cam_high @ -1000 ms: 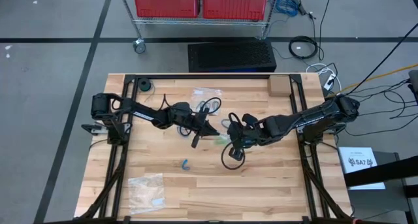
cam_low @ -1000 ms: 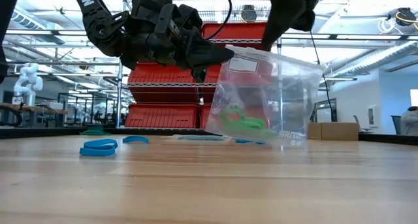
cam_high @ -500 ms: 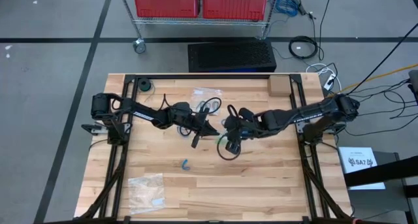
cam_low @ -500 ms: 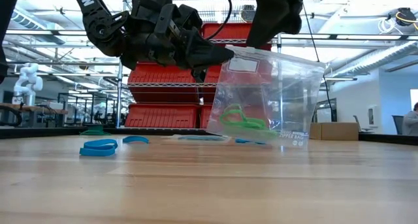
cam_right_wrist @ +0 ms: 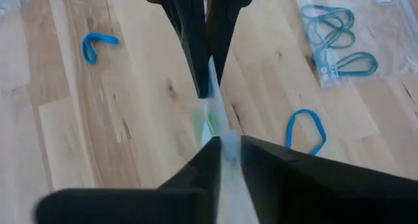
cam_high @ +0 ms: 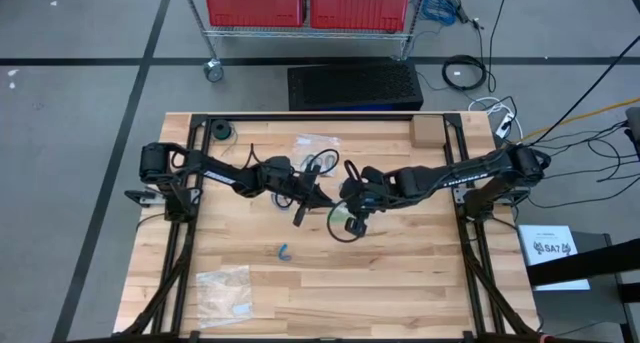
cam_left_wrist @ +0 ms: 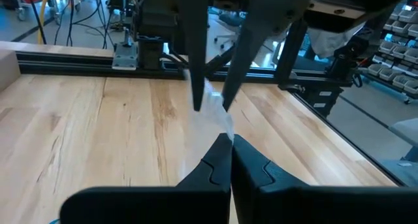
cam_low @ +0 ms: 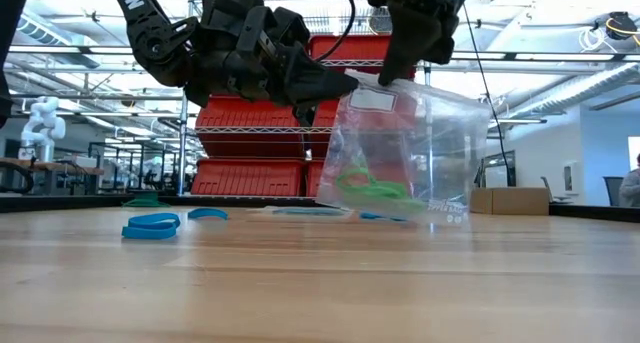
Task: Sort rubber bands
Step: Close the bottom right zip bag
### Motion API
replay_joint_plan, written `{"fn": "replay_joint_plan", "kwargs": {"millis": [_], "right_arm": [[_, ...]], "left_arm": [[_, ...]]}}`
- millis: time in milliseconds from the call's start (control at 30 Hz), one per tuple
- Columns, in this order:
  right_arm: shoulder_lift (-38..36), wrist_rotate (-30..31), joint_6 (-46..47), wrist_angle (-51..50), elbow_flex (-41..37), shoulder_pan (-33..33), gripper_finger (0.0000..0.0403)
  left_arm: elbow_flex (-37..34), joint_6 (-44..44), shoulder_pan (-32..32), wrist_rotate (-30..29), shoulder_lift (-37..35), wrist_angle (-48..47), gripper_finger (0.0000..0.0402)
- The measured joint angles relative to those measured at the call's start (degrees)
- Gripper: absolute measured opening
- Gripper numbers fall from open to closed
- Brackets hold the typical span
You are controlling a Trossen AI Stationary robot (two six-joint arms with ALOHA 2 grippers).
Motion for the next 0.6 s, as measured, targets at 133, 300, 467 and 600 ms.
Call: {"fn": "replay_joint_plan", "kwargs": {"millis": [133,300,467,600], "right_arm": [[-0.23,0.07,-0.08,-0.53,0.00,0.15,0.0012],[-0.25,0.42,0.71,-2.50,0.02,0.59,0.0015],[-0.25,0.44,2.43,-5.45,0.04,1.50,0.0012],[-0.25,0.46,3.94,-7.65,0.04,2.33,0.0012]], "left_arm": [[0.04,-0.13,0.22,0.00,0.00,-0.11,0.0000],[0.04,-1.36,1.10,0.02,0.00,-0.25,0.0000],[0.04,-1.36,1.22,0.04,0.00,-0.45,0.0000],[0.04,-1.36,1.25,0.07,0.00,-0.42,0.0000]]}}
